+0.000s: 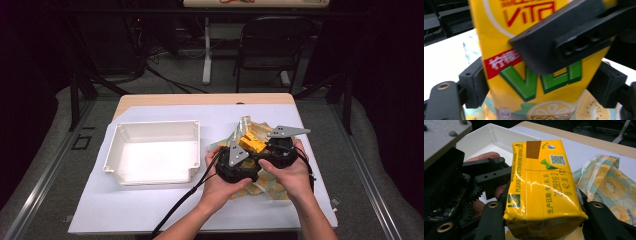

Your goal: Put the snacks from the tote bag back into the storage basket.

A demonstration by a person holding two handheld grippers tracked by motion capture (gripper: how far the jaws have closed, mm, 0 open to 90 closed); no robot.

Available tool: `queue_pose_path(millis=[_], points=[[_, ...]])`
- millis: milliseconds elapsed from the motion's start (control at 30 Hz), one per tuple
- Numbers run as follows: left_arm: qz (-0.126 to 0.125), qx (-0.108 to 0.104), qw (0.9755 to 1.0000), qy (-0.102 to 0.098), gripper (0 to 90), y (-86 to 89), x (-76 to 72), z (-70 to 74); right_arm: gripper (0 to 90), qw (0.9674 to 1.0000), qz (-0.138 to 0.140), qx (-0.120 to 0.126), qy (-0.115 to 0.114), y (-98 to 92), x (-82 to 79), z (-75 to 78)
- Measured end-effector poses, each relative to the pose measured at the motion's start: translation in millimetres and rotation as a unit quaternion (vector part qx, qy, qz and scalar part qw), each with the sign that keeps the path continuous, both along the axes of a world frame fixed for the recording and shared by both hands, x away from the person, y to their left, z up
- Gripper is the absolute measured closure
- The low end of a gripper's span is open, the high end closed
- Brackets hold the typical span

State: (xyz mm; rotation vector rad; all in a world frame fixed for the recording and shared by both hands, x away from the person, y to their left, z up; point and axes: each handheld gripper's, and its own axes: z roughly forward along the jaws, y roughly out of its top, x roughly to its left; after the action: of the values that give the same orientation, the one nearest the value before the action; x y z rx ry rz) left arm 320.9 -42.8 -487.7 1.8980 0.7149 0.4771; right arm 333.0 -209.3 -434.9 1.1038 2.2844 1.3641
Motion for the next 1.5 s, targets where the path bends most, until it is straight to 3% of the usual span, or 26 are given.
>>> queue_pose_path(millis=[67, 200, 333, 400, 500, 633, 800, 967, 1200, 1500], points=[[0.007, 0.007, 0.9999, -0.004, 21.3, -0.1, -0.4, -0.5, 52.0, 1.0, -0.002, 0.0, 0.001, 0.3, 0.0, -0.4], [0.002, -0.005, 1.0, -0.002, 28.2, 2.2, -0.9, -1.8, 50.6, 1.0, -0.005, 0.004, -0.002, 0.4, -0.4, -2.0], [0.007, -0.003, 1.0, -0.005, 30.1, 4.3, -2.6, -0.6, 49.2, 0.9999, -0.005, 0.01, -0.004, 1.6, -1.0, -1.9], [0.011, -0.005, 0.9999, -0.002, 30.8, 6.2, -3.2, -0.1, 45.9, 0.9996, -0.003, 0.025, -0.011, 1.7, -1.5, -1.4], [0.02, -0.006, 0.9998, 0.006, 30.9, 11.6, -1.9, -2.1, 32.7, 0.9989, -0.002, 0.042, -0.019, -0.4, -2.3, 2.7], [0.029, -0.012, 0.9994, 0.016, 31.0, 19.6, 1.9, -2.7, 24.6, 0.9973, 0.003, 0.063, -0.036, -6.9, -6.2, 9.1], [0.042, -0.019, 0.9987, 0.021, 30.9, 29.4, 5.5, -2.0, 20.5, 0.995, 0.0, 0.082, -0.057, -14.8, -13.2, 18.9], [0.07, -0.029, 0.997, 0.015, 30.9, 44.6, 8.0, -0.3, 18.0, 0.9942, -0.003, 0.085, -0.065, -23.0, -16.5, 23.3], [0.086, -0.035, 0.9956, 0.012, 30.9, 61.4, 10.2, 3.6, 16.4, 0.9939, -0.021, 0.084, -0.07, -32.9, -17.3, 16.8], [0.114, -0.037, 0.9927, 0.011, 30.9, 81.8, 11.6, 6.1, 14.8, 0.9942, -0.05, 0.076, -0.056, -50.6, -18.3, -7.8]])
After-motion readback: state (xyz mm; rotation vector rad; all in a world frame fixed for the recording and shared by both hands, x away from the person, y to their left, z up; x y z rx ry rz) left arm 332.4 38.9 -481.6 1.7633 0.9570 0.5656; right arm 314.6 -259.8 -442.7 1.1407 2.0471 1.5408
